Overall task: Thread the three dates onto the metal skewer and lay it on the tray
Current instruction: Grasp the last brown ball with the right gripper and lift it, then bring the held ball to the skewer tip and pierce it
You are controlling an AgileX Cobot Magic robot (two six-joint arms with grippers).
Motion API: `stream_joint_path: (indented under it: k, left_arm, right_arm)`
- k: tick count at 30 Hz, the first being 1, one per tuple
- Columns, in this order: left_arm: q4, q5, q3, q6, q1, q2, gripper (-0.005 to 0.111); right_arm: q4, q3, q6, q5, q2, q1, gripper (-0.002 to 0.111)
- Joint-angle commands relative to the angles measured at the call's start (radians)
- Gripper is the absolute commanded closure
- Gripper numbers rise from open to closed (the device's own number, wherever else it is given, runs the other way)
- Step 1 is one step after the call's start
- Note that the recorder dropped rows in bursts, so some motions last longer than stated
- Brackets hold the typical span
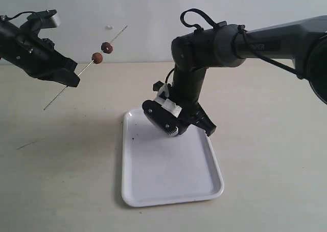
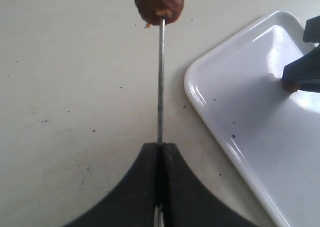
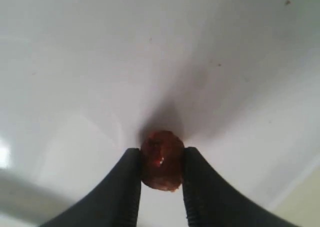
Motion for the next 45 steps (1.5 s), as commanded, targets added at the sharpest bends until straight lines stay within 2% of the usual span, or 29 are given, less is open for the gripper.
stream_joint_path:
  k: [1,16,26,30,36,40,45]
  left_arm:
    - [-0.013,-0.005,-0.007,-0.004,0.003,-0.013,0.107]
    - [-0.033,-0.005,-0.007,-0.004,0.003,-0.013,0.107]
    - [-0.038,-0.003,-0.007,-0.004,0.003,-0.013,0.107]
    - [-0.040,0.007,-0.007,-0.006,0.003,-0.013,0.107]
    - [-0.090,0.125,-0.007,0.072,-0.009,-0.013,0.107]
    - [-0.090,0.134,-0.007,0.098,-0.064,-0.013,0.107]
    - [-0.093,0.134,-0.007,0.128,-0.113,-0.013,0.107]
  right_arm:
    - [0.016,0.002,0.030,0.007,-0.002,0.000,0.082]
    - [0.027,-0.002,0.269,0.012,-0.031,0.000,0.084]
    - [0.230,-0.004,0.354,0.070,-0.129,-0.021,0.084]
    - [0.453,-0.004,0.408,0.084,-0.187,-0.125,0.084]
    - [1.044,-0.004,0.406,0.212,-0.208,-0.379,0.084]
    - [1.381,-0.004,0.505,0.327,-0.197,-0.521,0.084]
    - [1.388,-0.002,0.601,0.327,-0.170,-0.607,0.086]
